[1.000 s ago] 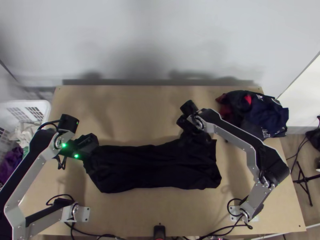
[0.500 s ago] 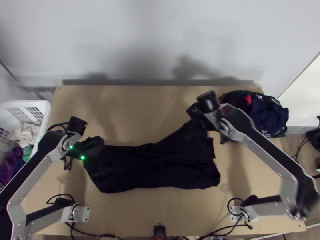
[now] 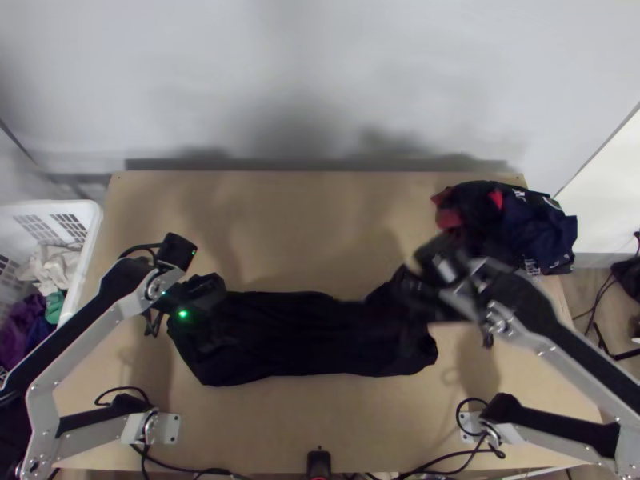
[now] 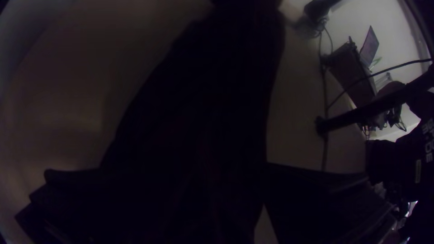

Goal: Fold the t-shirt

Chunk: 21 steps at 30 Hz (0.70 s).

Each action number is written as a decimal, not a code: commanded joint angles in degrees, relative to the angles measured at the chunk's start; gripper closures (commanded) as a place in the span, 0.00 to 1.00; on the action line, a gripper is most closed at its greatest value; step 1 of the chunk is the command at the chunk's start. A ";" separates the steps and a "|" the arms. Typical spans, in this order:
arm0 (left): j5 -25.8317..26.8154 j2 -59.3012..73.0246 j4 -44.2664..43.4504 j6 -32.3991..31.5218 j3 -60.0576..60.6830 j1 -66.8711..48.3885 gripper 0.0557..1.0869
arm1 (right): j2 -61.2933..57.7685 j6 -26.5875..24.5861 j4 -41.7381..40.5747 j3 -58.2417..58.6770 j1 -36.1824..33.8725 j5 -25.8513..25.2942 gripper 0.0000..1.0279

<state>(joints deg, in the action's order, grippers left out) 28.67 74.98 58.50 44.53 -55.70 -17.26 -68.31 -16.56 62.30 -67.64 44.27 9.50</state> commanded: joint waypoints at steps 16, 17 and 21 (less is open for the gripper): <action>-1.68 -0.89 -0.58 -1.91 -0.72 0.73 0.05 | -0.59 -3.22 -7.90 9.72 -16.85 -3.96 0.33; -1.68 -1.06 -0.58 -1.91 -0.55 1.00 0.05 | -0.15 -3.04 -7.90 8.75 -17.99 -3.87 0.33; -1.68 -1.42 -0.58 -1.99 -0.02 1.08 0.05 | -0.94 -2.60 -8.25 9.19 -16.85 -1.67 0.33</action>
<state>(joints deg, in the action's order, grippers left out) 26.94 74.50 57.71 42.61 -56.40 -17.06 -68.90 -19.59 54.78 -56.99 30.52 6.04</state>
